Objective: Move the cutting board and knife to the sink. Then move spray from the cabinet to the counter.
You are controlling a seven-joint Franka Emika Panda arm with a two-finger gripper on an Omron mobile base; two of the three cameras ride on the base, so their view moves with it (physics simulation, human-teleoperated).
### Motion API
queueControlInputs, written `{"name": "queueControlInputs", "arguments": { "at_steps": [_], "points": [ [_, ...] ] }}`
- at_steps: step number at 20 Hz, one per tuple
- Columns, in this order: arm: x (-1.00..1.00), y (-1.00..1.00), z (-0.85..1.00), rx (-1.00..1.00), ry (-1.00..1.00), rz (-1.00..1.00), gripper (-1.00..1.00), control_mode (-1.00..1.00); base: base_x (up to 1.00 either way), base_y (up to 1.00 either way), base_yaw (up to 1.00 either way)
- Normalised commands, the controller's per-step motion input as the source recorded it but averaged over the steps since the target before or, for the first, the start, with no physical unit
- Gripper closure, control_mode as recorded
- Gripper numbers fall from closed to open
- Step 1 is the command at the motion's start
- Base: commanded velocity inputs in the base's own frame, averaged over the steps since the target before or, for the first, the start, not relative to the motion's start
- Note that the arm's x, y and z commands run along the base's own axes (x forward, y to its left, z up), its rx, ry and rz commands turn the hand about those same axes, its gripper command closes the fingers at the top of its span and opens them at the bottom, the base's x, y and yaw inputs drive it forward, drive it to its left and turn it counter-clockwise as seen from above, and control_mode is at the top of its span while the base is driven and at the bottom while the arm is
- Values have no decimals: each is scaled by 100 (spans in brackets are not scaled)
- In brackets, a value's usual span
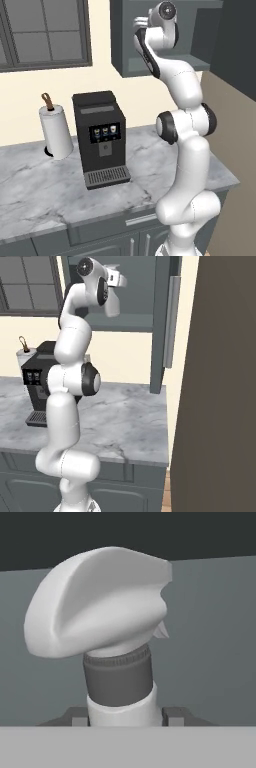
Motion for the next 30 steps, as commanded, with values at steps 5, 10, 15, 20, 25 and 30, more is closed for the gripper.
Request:
{"name": "queueControlInputs", "arguments": {
  "at_steps": [5, 10, 15, 20, 25, 30],
  "points": [
    [0, 0, 0, 0, 0, 0, 100, -100, 0, 0, 0],
    [-8, 0, 2, 0, -2, 0, 100, -100, 0, 0, 0],
    [-22, 0, 5, 0, -2, 0, 100, -100, 0, 0, 0],
    [-34, 0, 1, 0, -1, 0, 100, -100, 0, 0, 0],
    [-53, 0, 0, 0, -2, 0, 100, -100, 0, 0, 0],
    [-52, 0, 0, 0, -8, 0, 100, -100, 0, 0, 0]
  ]
}}
